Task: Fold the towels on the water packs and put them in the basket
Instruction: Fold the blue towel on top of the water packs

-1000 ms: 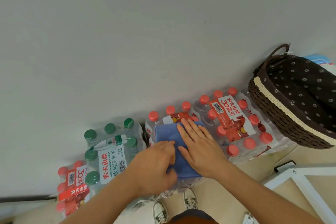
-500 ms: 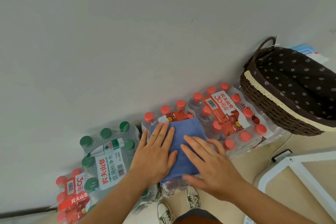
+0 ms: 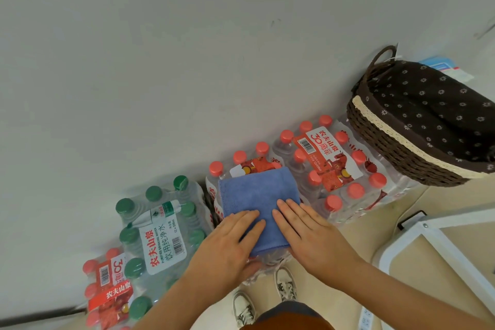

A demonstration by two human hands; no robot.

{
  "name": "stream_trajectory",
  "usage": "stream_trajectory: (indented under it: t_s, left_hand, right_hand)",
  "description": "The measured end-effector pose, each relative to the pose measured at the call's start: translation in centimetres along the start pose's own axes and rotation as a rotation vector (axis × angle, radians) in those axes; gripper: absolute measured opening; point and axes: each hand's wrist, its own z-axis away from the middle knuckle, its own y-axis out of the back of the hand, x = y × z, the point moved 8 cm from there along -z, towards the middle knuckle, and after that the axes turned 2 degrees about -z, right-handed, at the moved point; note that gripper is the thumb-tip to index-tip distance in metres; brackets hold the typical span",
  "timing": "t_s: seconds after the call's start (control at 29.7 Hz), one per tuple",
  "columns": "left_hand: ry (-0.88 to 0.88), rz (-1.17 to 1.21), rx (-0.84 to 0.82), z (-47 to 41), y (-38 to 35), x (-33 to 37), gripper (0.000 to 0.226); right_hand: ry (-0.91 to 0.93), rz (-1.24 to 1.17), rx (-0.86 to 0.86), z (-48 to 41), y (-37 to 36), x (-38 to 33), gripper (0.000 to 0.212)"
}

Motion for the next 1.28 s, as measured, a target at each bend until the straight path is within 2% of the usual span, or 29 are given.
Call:
stream_trajectory:
  t_s: [0.27,0.37,0.54,0.64,0.71,0.81,0.91,1.01,1.11,1.28]
  left_hand:
    - [0.060,-0.005,0.087,-0.7,0.9,0.6,0.052]
    - [0.099,-0.046,0.079,-1.2,0.8,0.9,0.056]
    - [0.155,-0.031,0.063,-2.4,1.4,1.1,0.043]
    - [0.177,0.041,0.103,-2.1,1.7,0.0,0.031]
    - [0.230,0.179,0.067,-2.0,2.2,-1.1,0.029]
    - [0.343,0.435,-0.030,-1.9,3.5,-2.5,0.014]
    - [0.403,0.569,0.022,-1.9,4.9,-3.5,0.012]
    - [0.579,0.695,0.097,-1.7,4.6,-5.9,0.002]
    - [0.717,0.683,0.131,-1.5,3.8,-7.5,0.005]
    - [0.759,0.570,0.120,-2.2,3.3,-7.9,0.012]
  right_hand:
    - [0.059,-0.063,-0.071,0.3,0.5,0.6,0.055]
    - [0.069,-0.120,-0.050,0.0,1.1,0.8,0.043]
    - [0.046,-0.237,-0.048,-2.0,2.1,2.1,0.027]
    - [-0.034,-0.309,-0.095,-3.5,3.1,3.4,0.021]
    - [-0.076,-0.357,-0.141,-4.3,3.6,3.9,0.024]
    - [-0.173,-0.573,-0.253,-4.5,3.3,4.5,0.022]
    - [-0.246,-0.685,-0.241,-4.6,3.2,5.4,0.014]
    - [-0.347,-0.725,-0.166,-4.9,3.1,6.2,0.016]
    - [-0.418,-0.705,-0.100,-5.0,2.7,6.6,0.019]
    - [-0.508,-0.641,-0.119,-5.4,2.1,7.2,0.022]
